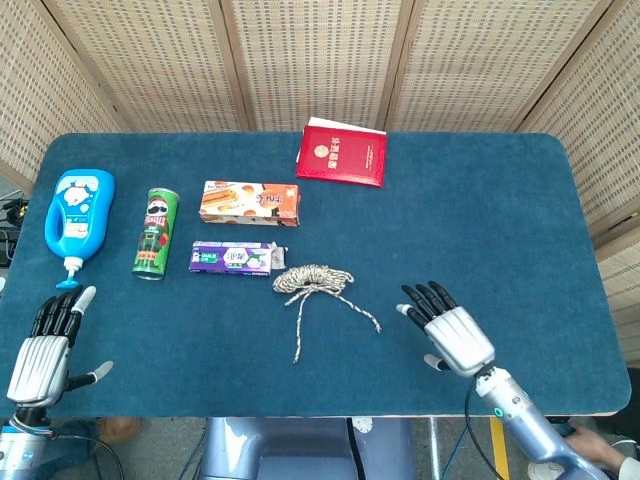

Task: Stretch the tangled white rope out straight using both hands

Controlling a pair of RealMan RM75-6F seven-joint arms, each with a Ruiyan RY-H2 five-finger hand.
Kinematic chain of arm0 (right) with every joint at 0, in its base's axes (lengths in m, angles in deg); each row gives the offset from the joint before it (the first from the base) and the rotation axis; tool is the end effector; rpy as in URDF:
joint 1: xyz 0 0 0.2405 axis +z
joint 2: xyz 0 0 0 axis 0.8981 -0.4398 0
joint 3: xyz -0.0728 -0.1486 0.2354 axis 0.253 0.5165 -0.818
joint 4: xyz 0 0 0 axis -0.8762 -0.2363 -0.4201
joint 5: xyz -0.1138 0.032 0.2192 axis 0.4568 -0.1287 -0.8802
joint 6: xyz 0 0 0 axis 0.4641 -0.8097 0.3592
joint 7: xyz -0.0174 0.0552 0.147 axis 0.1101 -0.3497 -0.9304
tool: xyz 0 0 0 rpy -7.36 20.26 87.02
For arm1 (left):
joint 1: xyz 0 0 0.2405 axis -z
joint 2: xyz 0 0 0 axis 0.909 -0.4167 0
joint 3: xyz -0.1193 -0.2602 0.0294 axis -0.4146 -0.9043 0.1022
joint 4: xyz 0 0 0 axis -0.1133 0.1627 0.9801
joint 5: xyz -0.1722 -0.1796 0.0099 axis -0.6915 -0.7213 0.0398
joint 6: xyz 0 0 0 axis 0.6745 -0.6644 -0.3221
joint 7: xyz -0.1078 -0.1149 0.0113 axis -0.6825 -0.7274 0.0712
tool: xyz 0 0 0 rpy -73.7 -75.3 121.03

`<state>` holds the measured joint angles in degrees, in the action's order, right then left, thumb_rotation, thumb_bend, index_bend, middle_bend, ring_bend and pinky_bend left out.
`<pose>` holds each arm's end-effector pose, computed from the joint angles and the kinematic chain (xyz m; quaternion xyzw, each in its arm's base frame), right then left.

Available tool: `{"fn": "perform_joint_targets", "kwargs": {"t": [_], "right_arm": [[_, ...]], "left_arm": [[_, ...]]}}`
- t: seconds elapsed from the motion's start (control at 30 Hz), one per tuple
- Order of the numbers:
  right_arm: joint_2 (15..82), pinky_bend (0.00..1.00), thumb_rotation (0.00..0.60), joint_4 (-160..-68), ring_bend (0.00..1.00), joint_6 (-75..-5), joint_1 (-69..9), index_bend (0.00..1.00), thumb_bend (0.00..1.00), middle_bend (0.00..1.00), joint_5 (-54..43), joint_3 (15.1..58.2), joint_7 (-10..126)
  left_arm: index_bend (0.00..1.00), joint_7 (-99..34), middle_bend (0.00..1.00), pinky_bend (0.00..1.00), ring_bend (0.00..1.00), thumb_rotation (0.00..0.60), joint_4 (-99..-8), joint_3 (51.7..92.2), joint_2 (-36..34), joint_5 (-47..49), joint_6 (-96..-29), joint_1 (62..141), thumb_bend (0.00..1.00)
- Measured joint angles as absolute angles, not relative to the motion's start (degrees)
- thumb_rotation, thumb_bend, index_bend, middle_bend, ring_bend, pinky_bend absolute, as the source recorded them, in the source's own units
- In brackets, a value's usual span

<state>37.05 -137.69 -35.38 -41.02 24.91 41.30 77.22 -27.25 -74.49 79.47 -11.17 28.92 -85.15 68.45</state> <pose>-0.2279 -0.2772 0.0165 0.7981 -0.2793 0.3539 0.3998 -0.3266 0.1786 0.0769 -0.5904 -0.4105 -0.4121 0.5596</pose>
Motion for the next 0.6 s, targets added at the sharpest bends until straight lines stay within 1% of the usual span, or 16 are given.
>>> {"fn": "perform_joint_targets", "kwargs": {"t": [0.07, 0.1, 0.2, 0.27, 0.43, 0.6], "right_arm": [[37.6, 0.0, 0.6, -137.98, 0.0, -32.28, -38.95, 0.2, 0.15, 0.0, 23.42, 40.65, 78.61], [38.09, 0.0, 0.6, -138.06, 0.0, -30.26, -37.64, 0.2, 0.16, 0.0, 22.31, 40.29, 79.52], [39.99, 0.0, 0.6, -137.62, 0.0, -25.58, -34.41, 0.21, 0.17, 0.0, 19.48, 39.62, 82.04], [42.57, 0.0, 0.6, -136.48, 0.0, -22.96, -32.07, 0.23, 0.16, 0.0, 16.94, 39.09, 84.09], [48.03, 0.0, 0.6, -133.12, 0.0, -21.96, -29.78, 0.26, 0.16, 0.0, 9.79, 37.92, 87.92], [53.05, 0.0, 0.6, -129.36, 0.0, -22.79, -28.12, 0.3, 0.16, 0.0, 3.17, 37.14, 92.04]], "left_arm": [[0.0, -27.04, 0.0, 0.0, 0.0, 0.6, -74.51, 79.27, -11.07, 28.39, -84.8, 68.59, 0.08], [0.0, -26.99, 0.0, 0.0, 0.0, 0.6, -74.55, 79.19, -11.05, 28.19, -84.61, 68.67, 0.08], [0.0, -26.72, 0.0, 0.0, 0.0, 0.6, -74.64, 78.89, -11.0, 27.43, -84.05, 68.93, 0.08], [0.0, -26.44, 0.0, 0.0, 0.0, 0.6, -74.69, 78.72, -10.94, 26.93, -83.53, 69.17, 0.08], [0.0, -25.67, 0.0, 0.0, 0.0, 0.6, -74.82, 78.48, -10.76, 26.05, -82.53, 69.69, 0.08], [0.0, -25.52, 0.0, 0.0, 0.0, 0.6, -75.03, 78.32, -10.81, 25.68, -82.42, 69.85, 0.08]]}}
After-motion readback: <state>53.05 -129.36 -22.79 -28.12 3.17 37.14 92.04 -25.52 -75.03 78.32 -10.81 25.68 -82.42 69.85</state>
